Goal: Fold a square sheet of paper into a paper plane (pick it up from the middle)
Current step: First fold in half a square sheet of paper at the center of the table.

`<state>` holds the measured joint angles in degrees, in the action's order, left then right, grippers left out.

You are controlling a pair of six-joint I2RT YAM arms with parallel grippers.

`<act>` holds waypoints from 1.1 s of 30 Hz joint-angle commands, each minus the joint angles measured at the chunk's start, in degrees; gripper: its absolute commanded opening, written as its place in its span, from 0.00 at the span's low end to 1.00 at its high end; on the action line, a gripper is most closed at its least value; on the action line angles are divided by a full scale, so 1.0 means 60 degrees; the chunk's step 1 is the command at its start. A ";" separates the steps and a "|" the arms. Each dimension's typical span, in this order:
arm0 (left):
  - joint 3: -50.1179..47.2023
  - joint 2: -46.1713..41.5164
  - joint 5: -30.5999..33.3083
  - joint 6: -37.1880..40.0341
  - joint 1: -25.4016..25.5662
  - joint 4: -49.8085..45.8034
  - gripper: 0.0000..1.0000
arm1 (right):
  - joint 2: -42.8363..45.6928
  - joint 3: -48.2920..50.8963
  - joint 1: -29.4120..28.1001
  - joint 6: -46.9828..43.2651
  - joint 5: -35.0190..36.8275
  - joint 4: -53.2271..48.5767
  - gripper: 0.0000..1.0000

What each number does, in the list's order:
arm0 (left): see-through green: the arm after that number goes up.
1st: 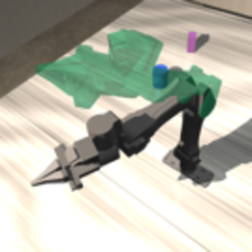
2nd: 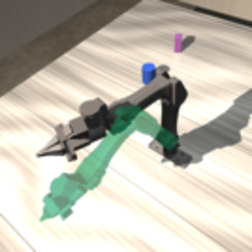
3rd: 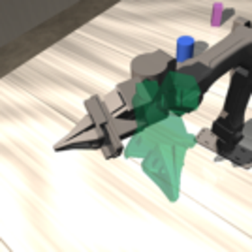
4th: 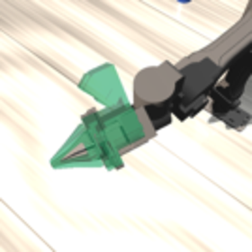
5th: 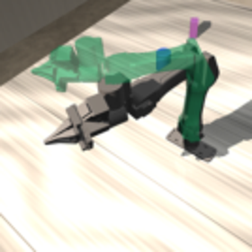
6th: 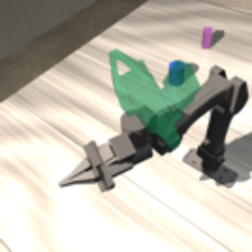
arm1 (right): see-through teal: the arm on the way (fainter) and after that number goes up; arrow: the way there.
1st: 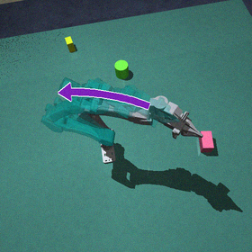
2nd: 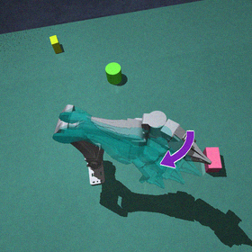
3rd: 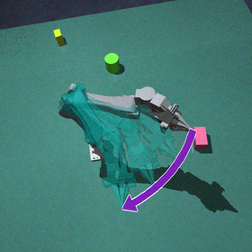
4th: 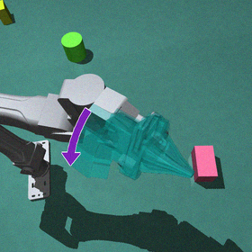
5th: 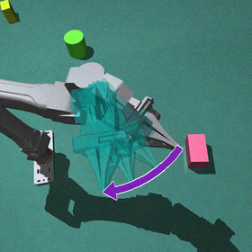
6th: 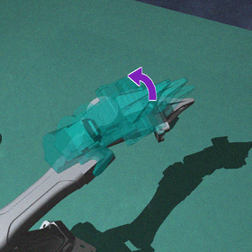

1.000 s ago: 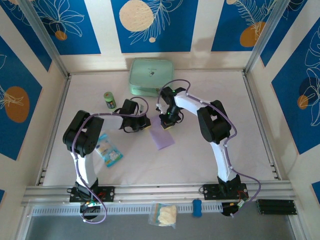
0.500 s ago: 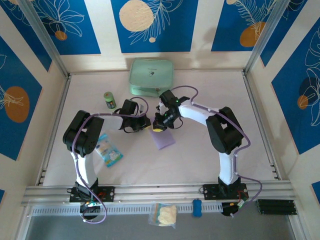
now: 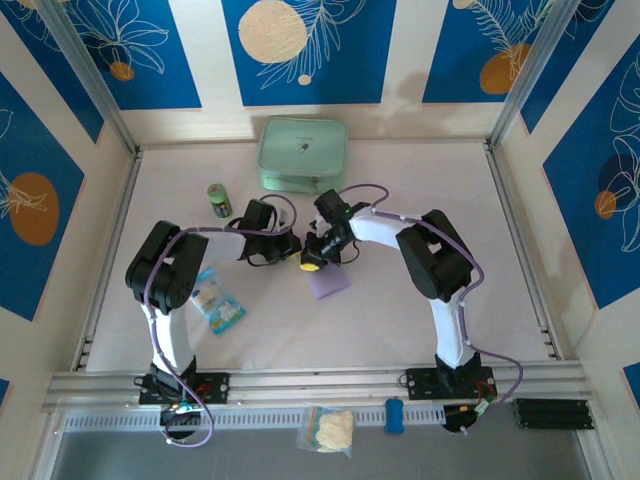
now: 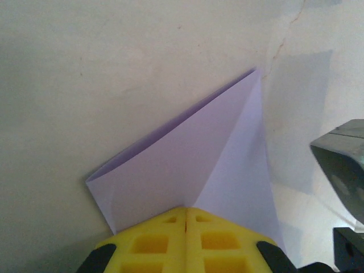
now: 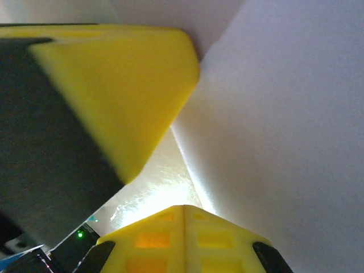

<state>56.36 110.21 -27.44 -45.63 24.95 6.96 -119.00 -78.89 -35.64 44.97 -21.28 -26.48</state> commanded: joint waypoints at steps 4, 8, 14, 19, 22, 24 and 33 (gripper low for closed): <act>-0.0223 0.0278 0.0079 -0.0144 -0.0057 -0.0120 0.06 | -0.0047 0.0216 -0.0079 -0.0397 -0.0321 -0.0569 0.00; -0.0216 0.0292 0.0150 -0.0144 -0.0060 -0.0185 0.06 | 0.0071 0.0448 -0.0117 -0.0615 -0.0354 -0.0821 0.00; -0.0208 0.0322 0.0195 -0.0127 -0.0071 -0.0241 0.06 | 0.0239 0.0763 -0.0169 -0.0833 -0.0552 -0.1083 0.00; -0.0152 0.0333 0.0224 -0.0049 -0.0071 -0.0346 0.06 | 0.0628 0.1097 -0.0241 -0.1142 -0.0705 -0.1362 0.00; -0.0108 0.0352 0.0245 0.0002 -0.0098 -0.0428 0.06 | 0.0942 0.1386 -0.0309 -0.1343 -0.0938 -0.1413 0.00; -0.0092 0.0369 0.0274 0.0022 -0.0086 -0.0457 0.06 | 0.1099 0.1543 -0.0401 -0.1479 -0.1013 -0.1535 0.00; 0.0160 0.0454 0.0241 0.0269 -0.0086 -0.0679 0.06 | 0.1592 0.2148 -0.0552 -0.1692 -0.0847 -0.1740 0.00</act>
<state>56.64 110.43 -27.49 -45.98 24.95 6.59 -111.50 -66.70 -38.89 36.07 -25.17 -34.94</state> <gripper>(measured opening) 0.061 0.042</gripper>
